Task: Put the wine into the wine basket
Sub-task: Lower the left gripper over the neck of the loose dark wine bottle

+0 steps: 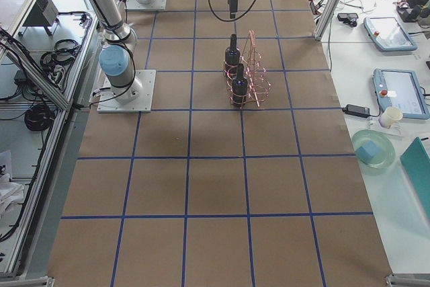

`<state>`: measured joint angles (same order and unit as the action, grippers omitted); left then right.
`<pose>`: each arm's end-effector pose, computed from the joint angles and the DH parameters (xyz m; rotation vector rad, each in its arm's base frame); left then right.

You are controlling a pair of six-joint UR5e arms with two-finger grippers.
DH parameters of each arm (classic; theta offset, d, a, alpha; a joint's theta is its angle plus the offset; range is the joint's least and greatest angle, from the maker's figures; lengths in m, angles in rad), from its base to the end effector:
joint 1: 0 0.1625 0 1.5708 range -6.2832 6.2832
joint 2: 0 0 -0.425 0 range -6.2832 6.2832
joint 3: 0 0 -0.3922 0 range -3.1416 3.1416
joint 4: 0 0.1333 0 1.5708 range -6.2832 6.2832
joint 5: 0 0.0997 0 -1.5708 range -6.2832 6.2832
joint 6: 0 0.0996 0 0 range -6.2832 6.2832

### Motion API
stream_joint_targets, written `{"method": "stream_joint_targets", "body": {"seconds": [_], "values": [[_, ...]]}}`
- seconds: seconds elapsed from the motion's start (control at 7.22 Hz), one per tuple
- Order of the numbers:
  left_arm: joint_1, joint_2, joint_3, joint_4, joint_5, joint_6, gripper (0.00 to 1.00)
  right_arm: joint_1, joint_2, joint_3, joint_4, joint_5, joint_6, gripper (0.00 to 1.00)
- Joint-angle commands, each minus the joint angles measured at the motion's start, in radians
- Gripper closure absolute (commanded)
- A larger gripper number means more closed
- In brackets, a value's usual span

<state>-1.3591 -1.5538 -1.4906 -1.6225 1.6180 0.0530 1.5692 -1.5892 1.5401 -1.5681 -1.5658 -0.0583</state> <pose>-0.0234 -0.5034 0.5306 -0.2464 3.0784 -0.0600 0.1330 -0.4883 0.5118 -0.0891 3.1359 -0.0730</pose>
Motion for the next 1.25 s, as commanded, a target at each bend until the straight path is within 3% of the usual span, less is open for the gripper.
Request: {"method": "stream_joint_targets", "body": {"seconds": [0.0, 0.55, 0.83, 1.11], "values": [[0.168, -0.072, 0.000, -0.011, -0.001, 0.085, 0.00, 0.000, 0.000, 0.000, -0.001, 0.000, -0.002, 0.00], [0.278, -0.273, 0.029, 0.218, -0.004, 0.285, 0.00, 0.000, 0.001, 0.000, 0.000, 0.001, 0.000, 0.00], [0.305, -0.330, 0.032, 0.283, -0.003, 0.446, 0.00, 0.000, 0.001, 0.000, 0.000, 0.001, 0.000, 0.00], [0.314, -0.374, 0.032, 0.343, -0.015, 0.450, 0.00, 0.000, 0.001, 0.000, 0.000, 0.001, 0.000, 0.00]]}}
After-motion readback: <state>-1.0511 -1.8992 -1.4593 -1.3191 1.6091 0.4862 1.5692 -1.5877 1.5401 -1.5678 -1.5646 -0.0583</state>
